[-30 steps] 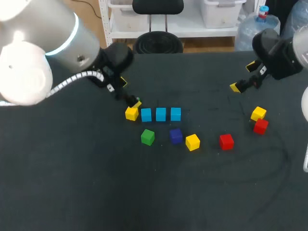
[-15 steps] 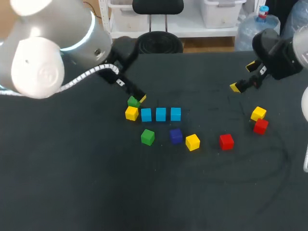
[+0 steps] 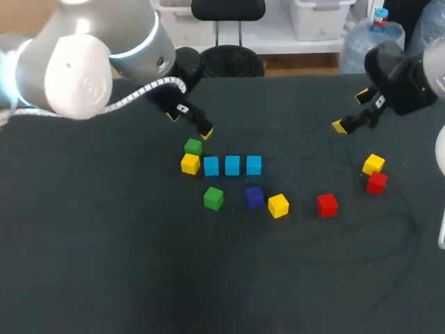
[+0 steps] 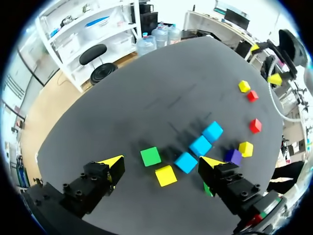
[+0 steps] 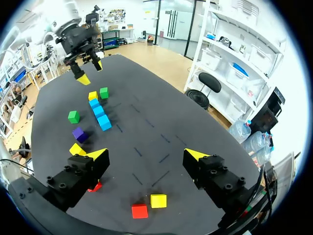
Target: Place the blue cubes, place green cubes on the blue cubes, place the yellow cubes on the green cubes, then place the red cubes on the yellow cubes, and place purple cube on the red cubes.
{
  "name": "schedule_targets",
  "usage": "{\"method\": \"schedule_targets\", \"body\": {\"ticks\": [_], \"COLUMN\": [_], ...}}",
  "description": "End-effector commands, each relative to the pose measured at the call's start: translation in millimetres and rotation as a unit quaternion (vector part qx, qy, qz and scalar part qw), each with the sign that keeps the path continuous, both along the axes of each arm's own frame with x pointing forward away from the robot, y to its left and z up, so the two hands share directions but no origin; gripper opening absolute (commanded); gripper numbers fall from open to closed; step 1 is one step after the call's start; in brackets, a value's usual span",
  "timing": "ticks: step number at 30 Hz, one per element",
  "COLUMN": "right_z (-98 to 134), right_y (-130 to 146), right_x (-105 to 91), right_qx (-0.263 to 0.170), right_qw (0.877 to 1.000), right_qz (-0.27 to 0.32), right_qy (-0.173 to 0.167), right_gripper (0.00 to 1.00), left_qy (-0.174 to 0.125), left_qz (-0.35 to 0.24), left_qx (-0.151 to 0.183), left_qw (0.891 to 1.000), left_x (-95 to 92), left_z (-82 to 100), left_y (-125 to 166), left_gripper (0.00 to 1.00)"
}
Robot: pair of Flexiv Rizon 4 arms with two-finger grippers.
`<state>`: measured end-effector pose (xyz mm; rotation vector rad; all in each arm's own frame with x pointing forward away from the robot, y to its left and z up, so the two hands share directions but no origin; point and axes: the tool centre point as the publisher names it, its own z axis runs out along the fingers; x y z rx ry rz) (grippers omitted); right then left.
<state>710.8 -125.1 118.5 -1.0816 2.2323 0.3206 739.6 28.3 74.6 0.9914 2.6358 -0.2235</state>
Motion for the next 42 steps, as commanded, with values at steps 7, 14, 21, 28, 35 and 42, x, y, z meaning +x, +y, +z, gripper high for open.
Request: {"method": "schedule_targets", "body": {"ticks": [7, 14, 21, 28, 35, 42], "right_z": [0.3, 0.3, 0.3, 0.3, 0.3, 0.3], "right_y": [0.6, 0.6, 0.6, 0.6, 0.6, 0.6], "right_x": [-1.0, -1.0, -1.0, -1.0, -1.0, -1.0], "right_qx": [-0.002, -0.002, -0.002, -0.002, -0.002, -0.002], "right_qw": [1.000, 1.000, 1.000, 1.000, 1.000, 1.000], "right_qz": [-0.002, -0.002, -0.002, -0.002, -0.002, -0.002], "right_qy": [-0.001, -0.001, -0.001, -0.001, -0.001, -0.001], "right_gripper": [1.00, 1.00, 1.00, 1.00, 1.00, 1.00], "left_qy": [0.016, 0.022, 0.021, 0.024, 0.029, 0.036], "left_qz": [0.046, 0.067, 0.077, 0.085, 0.085, 0.083], "left_qx": [0.035, 0.028, 0.032, 0.039, 0.041, 0.041], "left_qw": [0.998, 0.997, 0.996, 0.995, 0.995, 0.995], "left_x": [20.6, 24.8, 27.3, 26.6, 20.3, 15.2], "left_z": [-17.8, -24.5, -35.1, -40.7, -44.2, -49.8], "left_y": [-9.9, -7.6, -1.7, 4.8, 4.2, 5.3], "left_gripper": [1.00, 1.00, 1.00, 0.96, 0.92, 0.84]}}
